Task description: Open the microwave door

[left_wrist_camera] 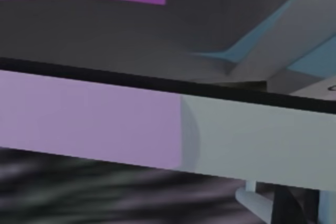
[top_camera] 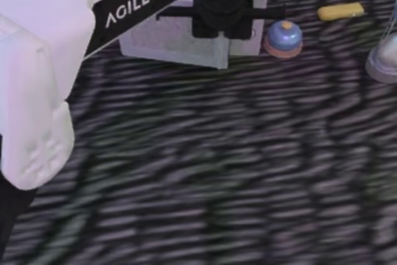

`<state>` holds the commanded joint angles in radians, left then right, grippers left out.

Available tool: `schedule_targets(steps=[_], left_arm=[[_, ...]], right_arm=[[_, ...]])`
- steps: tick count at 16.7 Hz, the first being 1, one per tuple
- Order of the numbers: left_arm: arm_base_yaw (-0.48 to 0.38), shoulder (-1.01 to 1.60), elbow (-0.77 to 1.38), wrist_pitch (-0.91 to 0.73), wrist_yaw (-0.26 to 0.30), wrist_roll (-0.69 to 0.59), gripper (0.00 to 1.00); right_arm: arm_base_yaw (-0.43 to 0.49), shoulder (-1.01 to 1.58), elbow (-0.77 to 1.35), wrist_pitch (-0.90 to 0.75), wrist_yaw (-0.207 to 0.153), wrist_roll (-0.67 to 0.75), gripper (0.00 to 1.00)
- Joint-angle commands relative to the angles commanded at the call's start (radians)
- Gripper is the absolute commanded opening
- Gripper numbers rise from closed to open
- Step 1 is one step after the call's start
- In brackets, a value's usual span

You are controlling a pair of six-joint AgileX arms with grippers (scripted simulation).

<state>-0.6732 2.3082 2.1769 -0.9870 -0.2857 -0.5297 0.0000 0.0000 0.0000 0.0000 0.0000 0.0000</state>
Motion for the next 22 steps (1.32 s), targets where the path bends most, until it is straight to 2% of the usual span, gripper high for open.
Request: schedule_targets(steps=[6,12,22], left_arm=[[-0.004,-0.011,-0.016,0.014,0.005,0.006,0.00],[0.007,-0.107,-0.180,0.097,0.041,0.090,0.00],[0.007,-0.112,-0.189,0.102,0.044,0.095,0.00]], right_arm=[[0.000,0.000,0.000,0.000,0.000,0.000,1.00],[0.000,0.000,0.000,0.000,0.000,0.000,1.00],[0.000,0.000,0.000,0.000,0.000,0.000,1.00]])
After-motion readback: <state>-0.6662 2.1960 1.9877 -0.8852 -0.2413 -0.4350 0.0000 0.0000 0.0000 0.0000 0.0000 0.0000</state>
